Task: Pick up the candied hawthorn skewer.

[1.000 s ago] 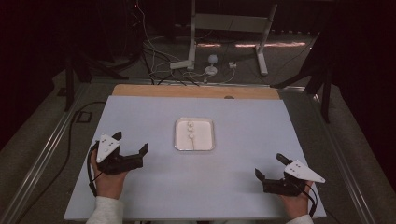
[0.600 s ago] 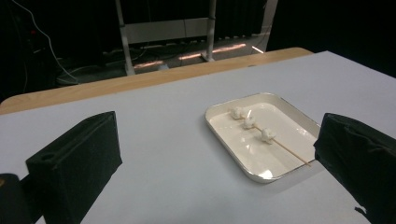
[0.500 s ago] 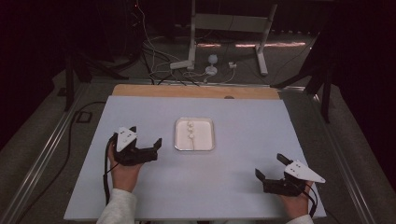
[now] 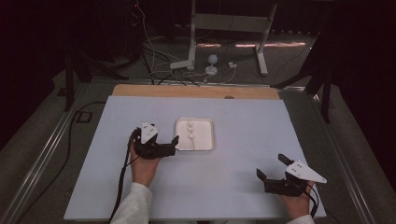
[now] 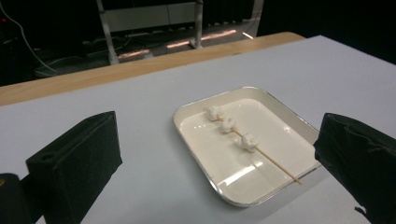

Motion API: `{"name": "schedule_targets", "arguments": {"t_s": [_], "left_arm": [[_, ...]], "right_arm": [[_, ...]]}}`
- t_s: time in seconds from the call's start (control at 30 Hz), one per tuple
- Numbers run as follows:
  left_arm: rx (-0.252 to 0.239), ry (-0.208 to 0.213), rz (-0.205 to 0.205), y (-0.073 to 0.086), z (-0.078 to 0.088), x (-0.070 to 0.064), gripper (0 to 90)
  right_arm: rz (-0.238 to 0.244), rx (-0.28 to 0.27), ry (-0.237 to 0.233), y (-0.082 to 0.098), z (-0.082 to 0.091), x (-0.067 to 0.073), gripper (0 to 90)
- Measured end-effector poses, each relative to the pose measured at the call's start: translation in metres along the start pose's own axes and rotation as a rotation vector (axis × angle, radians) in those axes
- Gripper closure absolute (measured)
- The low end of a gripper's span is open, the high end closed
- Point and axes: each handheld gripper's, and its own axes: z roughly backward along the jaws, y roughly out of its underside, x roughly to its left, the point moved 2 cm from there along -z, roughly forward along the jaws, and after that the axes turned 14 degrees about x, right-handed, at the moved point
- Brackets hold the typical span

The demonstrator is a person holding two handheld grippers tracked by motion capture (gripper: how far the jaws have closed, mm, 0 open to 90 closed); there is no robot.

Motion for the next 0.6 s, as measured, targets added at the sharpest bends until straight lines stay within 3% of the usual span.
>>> {"name": "schedule_targets", "arguments": {"t_s": [0.27, 0.6], "left_arm": [[0.055, 0.017, -0.019, -0.005, -0.029, -0.015, 0.9], [0.118, 0.034, -0.014, -0.007, -0.062, -0.032, 1.0]], "right_arm": [[0.005, 0.003, 0.002, 0.0, -0.001, 0.0, 0.0], [0.007, 0.006, 0.003, 0.001, -0.001, -0.001, 0.0]]}}
